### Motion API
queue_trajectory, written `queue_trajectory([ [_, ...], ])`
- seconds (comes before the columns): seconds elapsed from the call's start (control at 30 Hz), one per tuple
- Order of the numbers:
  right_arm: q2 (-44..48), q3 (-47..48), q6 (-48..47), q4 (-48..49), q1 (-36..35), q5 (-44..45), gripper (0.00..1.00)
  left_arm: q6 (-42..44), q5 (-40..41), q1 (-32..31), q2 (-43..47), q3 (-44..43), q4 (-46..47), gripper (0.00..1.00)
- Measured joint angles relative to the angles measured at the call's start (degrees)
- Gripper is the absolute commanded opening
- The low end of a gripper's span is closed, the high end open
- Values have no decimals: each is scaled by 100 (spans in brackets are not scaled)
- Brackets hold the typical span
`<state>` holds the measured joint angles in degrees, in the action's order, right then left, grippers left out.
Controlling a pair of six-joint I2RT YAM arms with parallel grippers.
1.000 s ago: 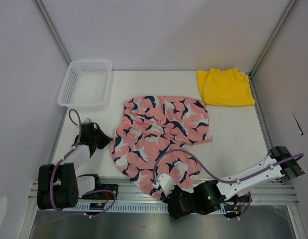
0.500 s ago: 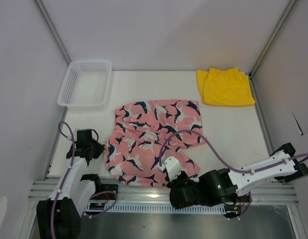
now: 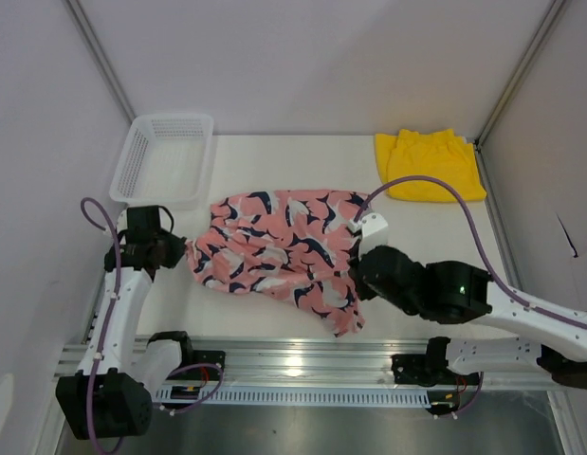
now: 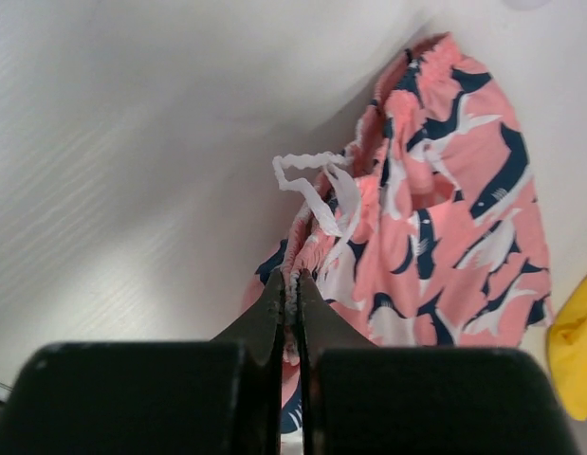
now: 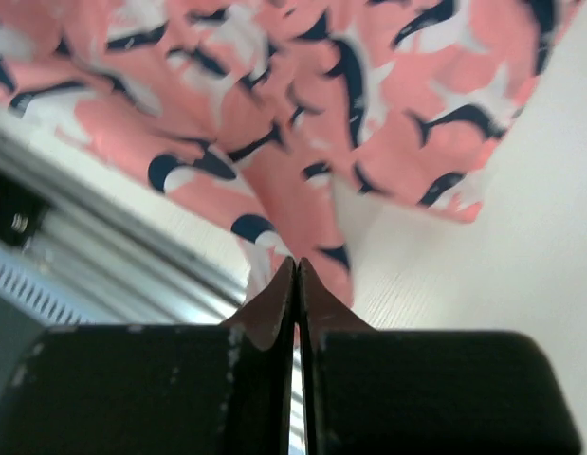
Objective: Fold and stack the shorts
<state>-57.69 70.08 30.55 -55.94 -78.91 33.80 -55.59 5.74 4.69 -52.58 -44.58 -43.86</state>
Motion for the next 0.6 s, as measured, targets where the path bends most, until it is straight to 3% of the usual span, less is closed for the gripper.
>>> queue_trajectory([
  [0.3, -72, 149, -1493, 776, 3032, -1932, 0, -588, -138, 33, -699, -970, -186, 0],
  [0.6, -1274, 863, -2249, 1335, 4715, -4002, 0, -1001, -444, 389, -1838, -1624, -219, 0],
])
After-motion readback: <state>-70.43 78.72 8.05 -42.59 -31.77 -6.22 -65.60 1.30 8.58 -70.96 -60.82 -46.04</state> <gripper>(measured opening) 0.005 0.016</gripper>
